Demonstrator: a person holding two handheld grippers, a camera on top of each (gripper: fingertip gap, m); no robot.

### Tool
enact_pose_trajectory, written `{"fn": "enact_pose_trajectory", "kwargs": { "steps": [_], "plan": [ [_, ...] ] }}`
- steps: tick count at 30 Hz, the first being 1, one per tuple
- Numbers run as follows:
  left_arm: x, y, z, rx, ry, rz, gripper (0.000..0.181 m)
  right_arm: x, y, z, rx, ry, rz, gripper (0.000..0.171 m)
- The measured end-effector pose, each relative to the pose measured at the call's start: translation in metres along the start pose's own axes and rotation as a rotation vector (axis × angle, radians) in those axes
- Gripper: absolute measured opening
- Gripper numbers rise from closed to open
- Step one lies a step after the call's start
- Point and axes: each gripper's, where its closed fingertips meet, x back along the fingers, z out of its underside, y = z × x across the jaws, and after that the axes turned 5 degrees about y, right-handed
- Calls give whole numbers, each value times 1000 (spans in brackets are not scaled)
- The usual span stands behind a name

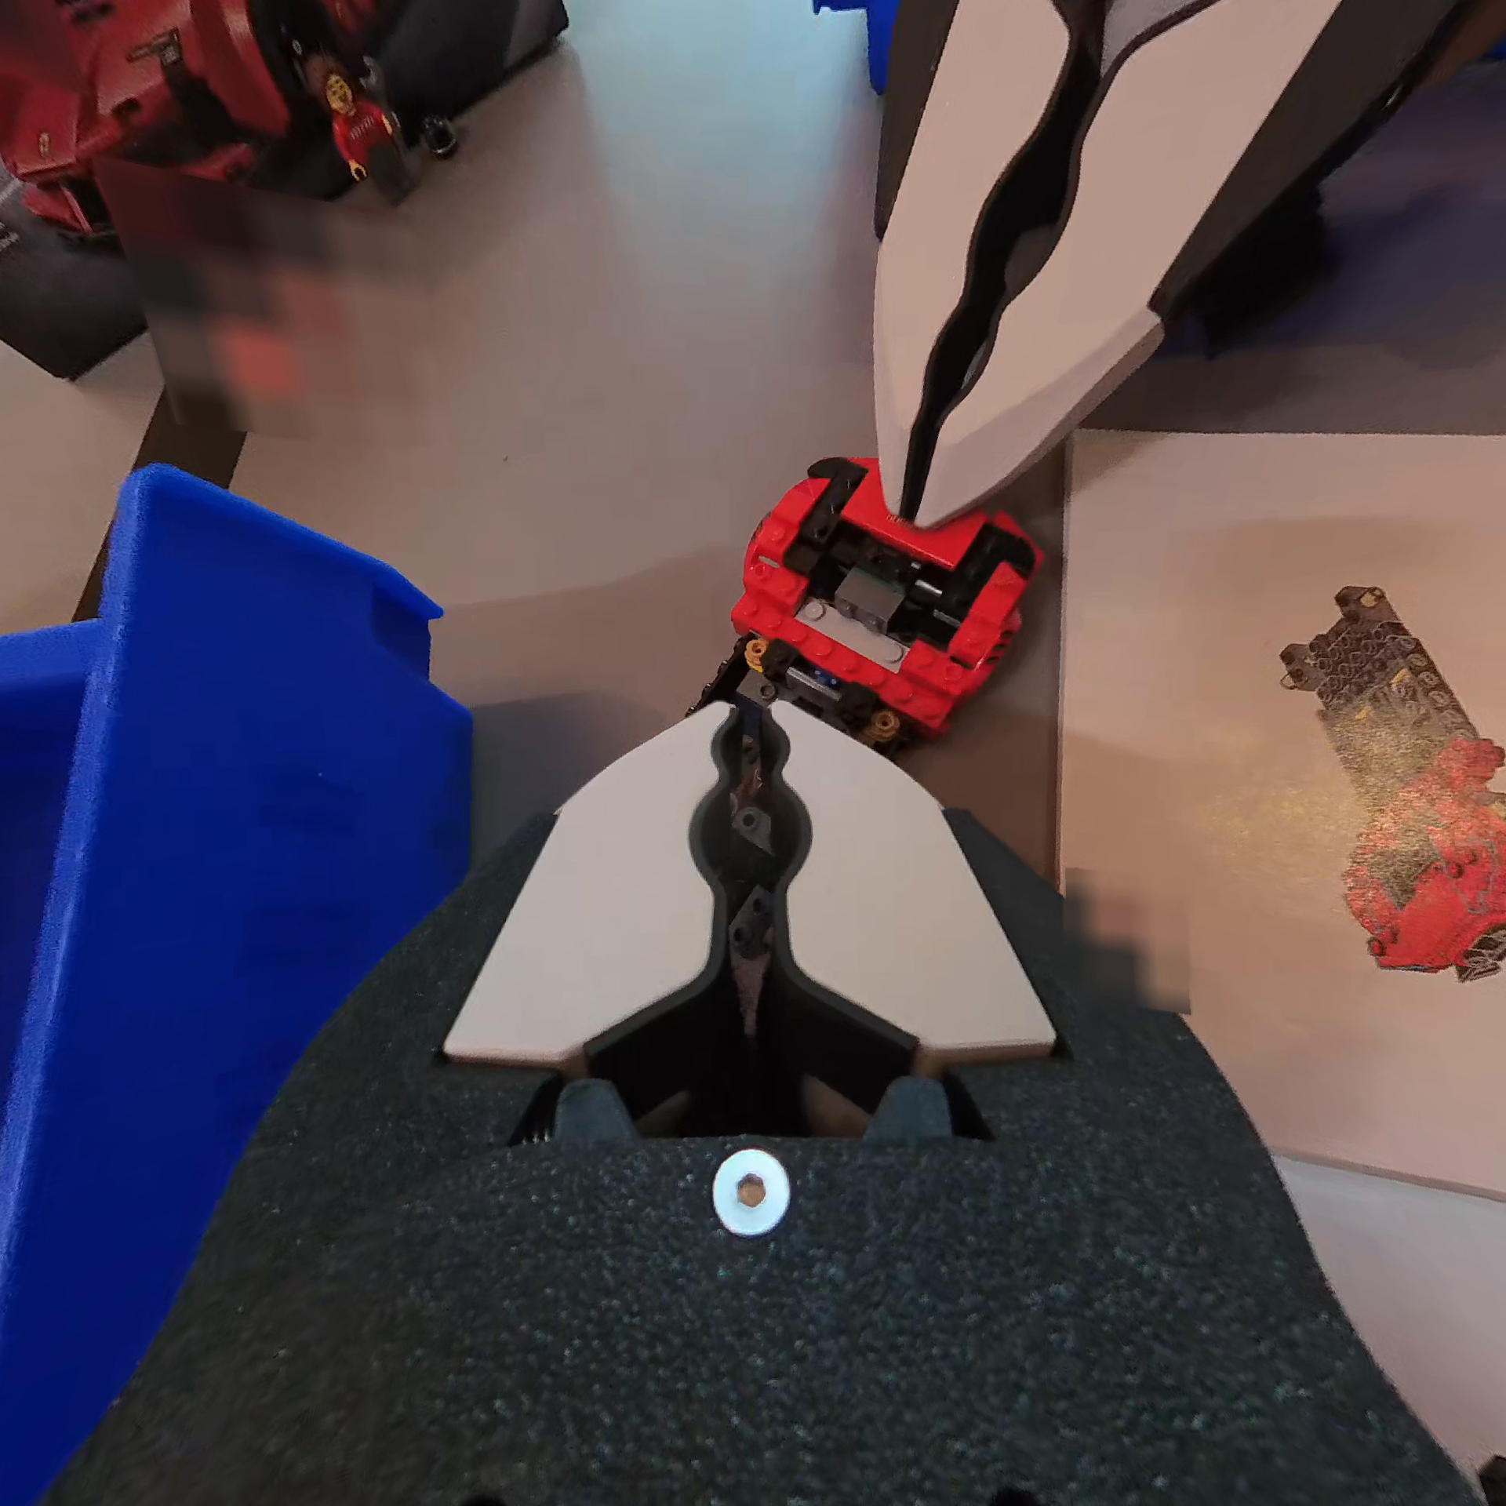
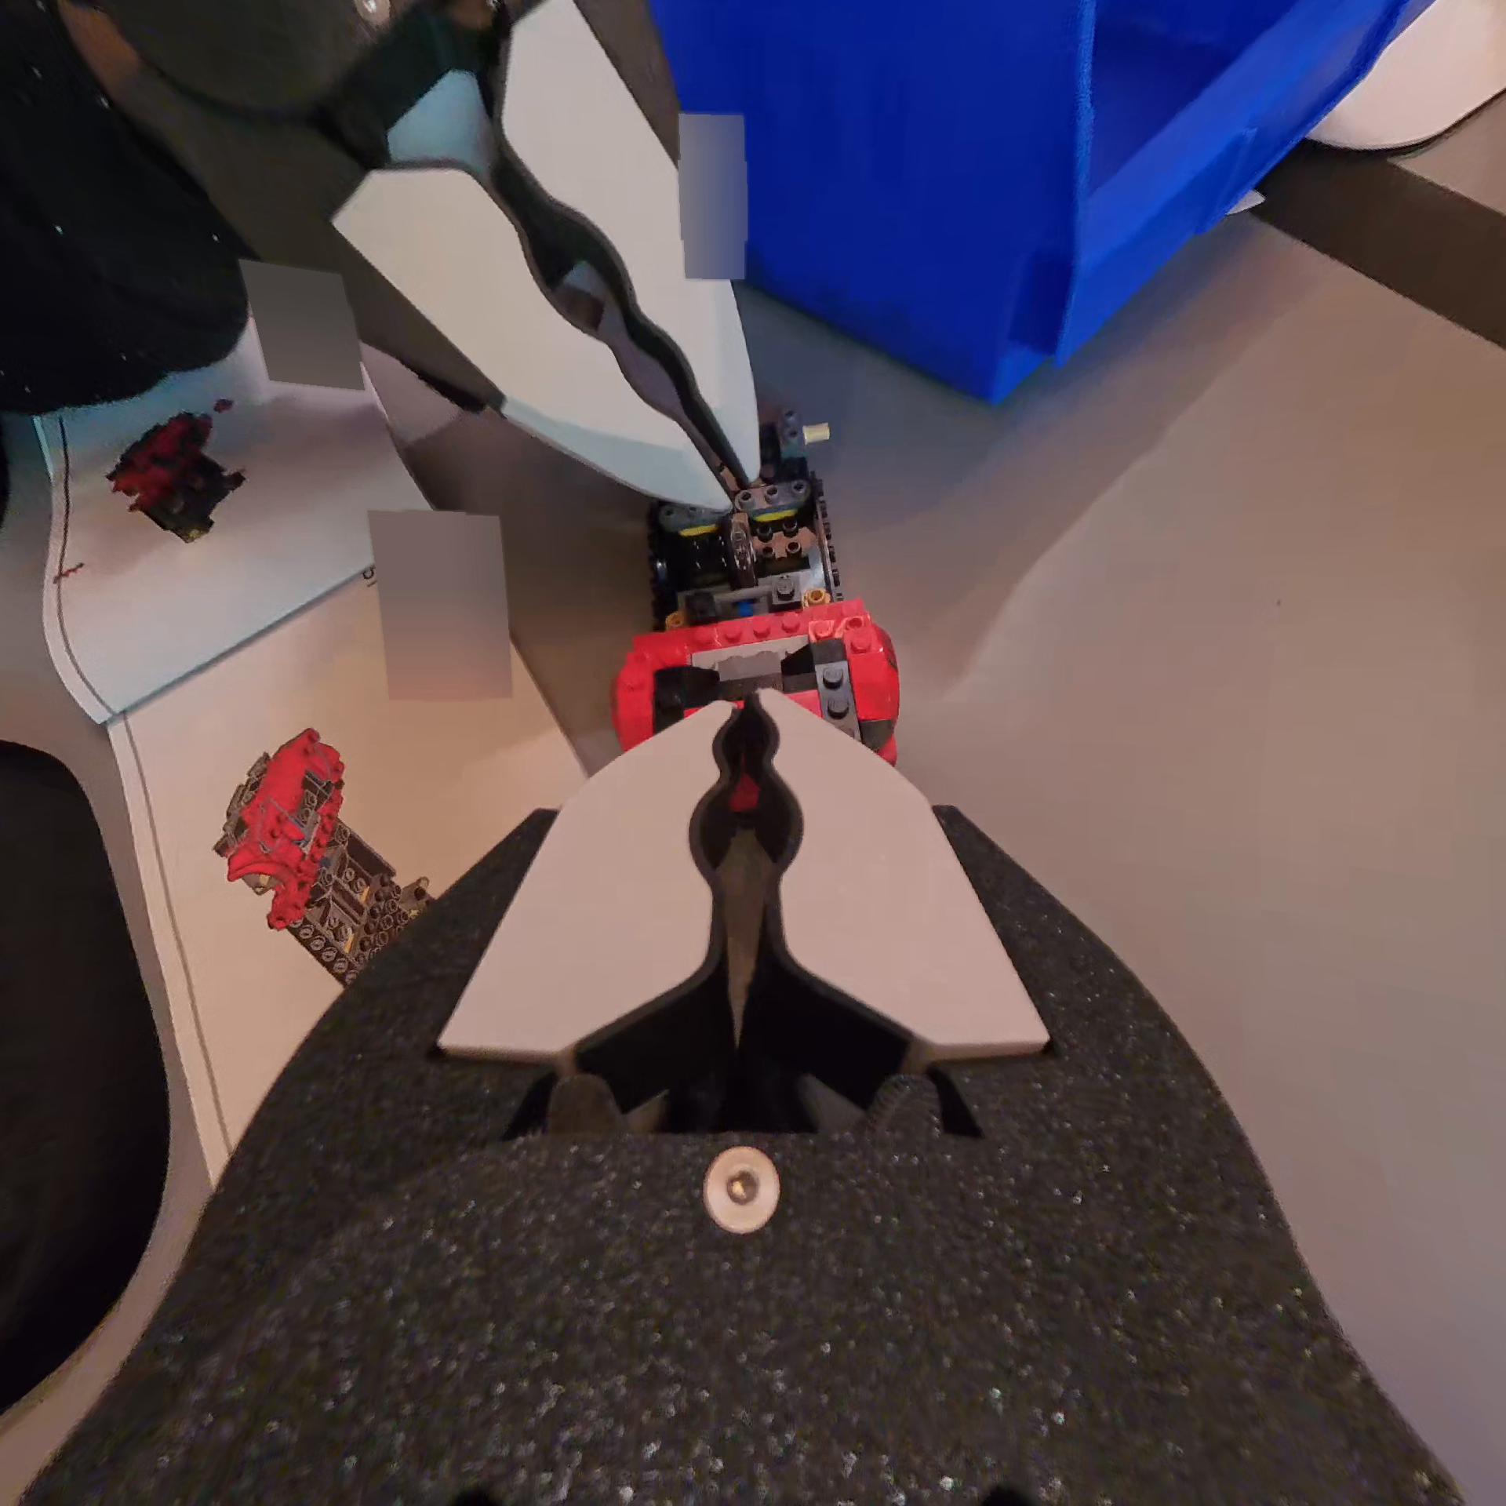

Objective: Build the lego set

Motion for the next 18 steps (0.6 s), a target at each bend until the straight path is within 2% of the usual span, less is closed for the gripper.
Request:
{"fn": "enact_pose_trajectory", "kwargs": {
  "steps": [9,18],
  "plan": [
    [-9,-1,9,13,22,25,0,0,1,2,7,67,55,1],
    [-6,-9,1,-31,-12,51,0,0,1,3,27,137,126,1]
  ]
}}
